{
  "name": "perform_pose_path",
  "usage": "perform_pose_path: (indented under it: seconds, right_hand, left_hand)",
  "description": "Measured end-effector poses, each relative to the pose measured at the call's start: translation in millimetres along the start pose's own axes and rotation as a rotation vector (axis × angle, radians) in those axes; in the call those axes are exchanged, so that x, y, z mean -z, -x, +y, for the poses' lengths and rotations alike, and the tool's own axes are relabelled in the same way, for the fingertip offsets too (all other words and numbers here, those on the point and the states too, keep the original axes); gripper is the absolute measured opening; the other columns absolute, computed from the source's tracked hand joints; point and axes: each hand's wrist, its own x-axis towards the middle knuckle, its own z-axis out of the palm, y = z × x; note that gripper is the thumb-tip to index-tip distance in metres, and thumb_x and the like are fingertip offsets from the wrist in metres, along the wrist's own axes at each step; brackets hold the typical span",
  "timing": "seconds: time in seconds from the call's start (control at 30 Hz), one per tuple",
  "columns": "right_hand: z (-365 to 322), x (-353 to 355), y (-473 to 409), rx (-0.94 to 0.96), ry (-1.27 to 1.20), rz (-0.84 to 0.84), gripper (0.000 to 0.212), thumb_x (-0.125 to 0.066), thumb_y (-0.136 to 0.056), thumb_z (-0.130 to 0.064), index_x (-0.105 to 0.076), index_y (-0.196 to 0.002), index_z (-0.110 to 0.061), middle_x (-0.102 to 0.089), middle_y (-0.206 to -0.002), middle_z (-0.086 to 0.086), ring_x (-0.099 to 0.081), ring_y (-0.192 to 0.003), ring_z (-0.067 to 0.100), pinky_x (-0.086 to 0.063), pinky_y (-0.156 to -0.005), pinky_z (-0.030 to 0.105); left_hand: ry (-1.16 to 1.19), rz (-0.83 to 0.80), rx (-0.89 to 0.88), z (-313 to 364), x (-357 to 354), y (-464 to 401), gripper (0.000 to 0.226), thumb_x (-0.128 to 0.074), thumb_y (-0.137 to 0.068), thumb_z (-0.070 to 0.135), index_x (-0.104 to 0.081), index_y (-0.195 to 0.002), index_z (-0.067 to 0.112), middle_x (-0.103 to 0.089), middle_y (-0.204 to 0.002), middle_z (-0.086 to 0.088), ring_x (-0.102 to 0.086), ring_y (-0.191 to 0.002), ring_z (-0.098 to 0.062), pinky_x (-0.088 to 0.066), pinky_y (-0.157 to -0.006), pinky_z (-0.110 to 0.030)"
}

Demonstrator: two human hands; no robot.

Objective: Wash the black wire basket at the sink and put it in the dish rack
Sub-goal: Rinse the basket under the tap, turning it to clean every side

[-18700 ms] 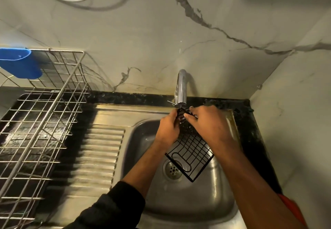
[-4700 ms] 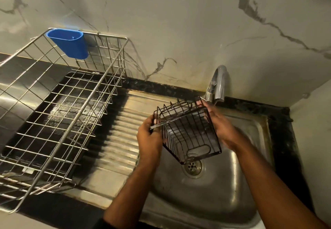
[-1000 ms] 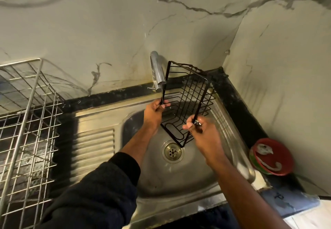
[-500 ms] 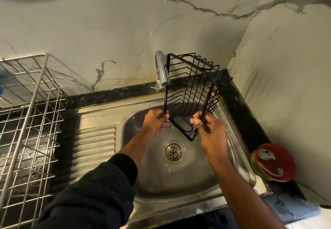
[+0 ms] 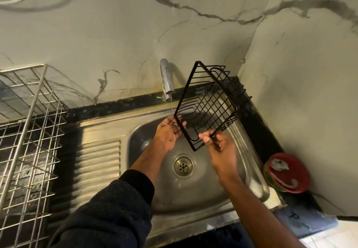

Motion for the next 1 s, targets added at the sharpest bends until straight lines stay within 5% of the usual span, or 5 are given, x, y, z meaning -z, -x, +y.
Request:
perform_pose_path:
  seconds: [0.17, 0.37, 0.57, 0.7, 1.0]
  right_hand:
    - [0.0, 6.8, -2.6, -0.04, -0.003, -0.077, 0.011, -0.066, -0.093, -0.011, -0.069, -0.103, -0.015, -0.076, -0.099, -0.005, -0.066, -0.096, -0.009, -0.047, -0.077, 0.004]
    - [-3.2, 6.5, -3.6, -0.06, 0.007, -0.216, 0.01, -0.061, -0.096, -0.012, -0.065, -0.106, -0.01, -0.077, -0.099, -0.005, -0.061, -0.092, -0.02, -0.04, -0.071, -0.004]
    - [-11.0, -1.3, 1.3, -0.188, -0.211, -0.279, 0.022, -0.048, -0.103, -0.028, -0.06, -0.113, -0.012, -0.076, -0.105, 0.006, -0.062, -0.092, 0.031, -0.05, -0.087, 0.038]
    - [-14.5, -1.8, 7.9, -0.327, -0.276, -0.24, 0.019, -0.049, -0.103, -0.028, -0.058, -0.118, -0.02, -0.076, -0.106, 0.004, -0.072, -0.098, 0.031, -0.056, -0.073, 0.032]
    - [-9.7, -0.1, 19.8, -0.354, -0.249, -0.206, 0.017, -0.051, -0.102, -0.025, -0.055, -0.119, -0.025, -0.077, -0.101, 0.005, -0.073, -0.084, 0.035, -0.059, -0.067, 0.034]
  left_hand:
    - [-0.064, 0.05, -0.036, -0.4, 2.4, -6.4, 0.025, -0.054, -0.097, -0.009, -0.064, -0.117, 0.001, -0.072, -0.099, -0.013, -0.075, -0.079, -0.019, -0.063, -0.081, -0.039]
    - [-0.14, 0.215, -0.154, -1.6, 8.3, 4.5, 0.013, -0.05, -0.102, 0.001, -0.063, -0.106, 0.004, -0.069, -0.087, -0.014, -0.062, -0.058, -0.012, -0.057, -0.055, -0.026]
    - [-0.219, 0.411, -0.372, -2.2, 26.1, 36.0, 0.015, -0.048, -0.105, 0.015, -0.06, -0.097, 0.012, -0.071, -0.087, -0.01, -0.06, -0.057, -0.014, -0.053, -0.05, -0.03]
    - [-0.458, 0.482, -0.486, -1.3, 40.1, 62.6, 0.015, -0.055, -0.103, 0.025, -0.063, -0.091, 0.023, -0.075, -0.087, -0.004, -0.074, -0.072, -0.018, -0.061, -0.073, -0.037]
    - [-0.85, 0.569, -0.597, 2.8, 50.1, 119.6, 0.018, -0.057, -0.1, 0.029, -0.066, -0.098, 0.014, -0.072, -0.081, -0.003, -0.072, -0.073, -0.023, -0.062, -0.068, -0.042]
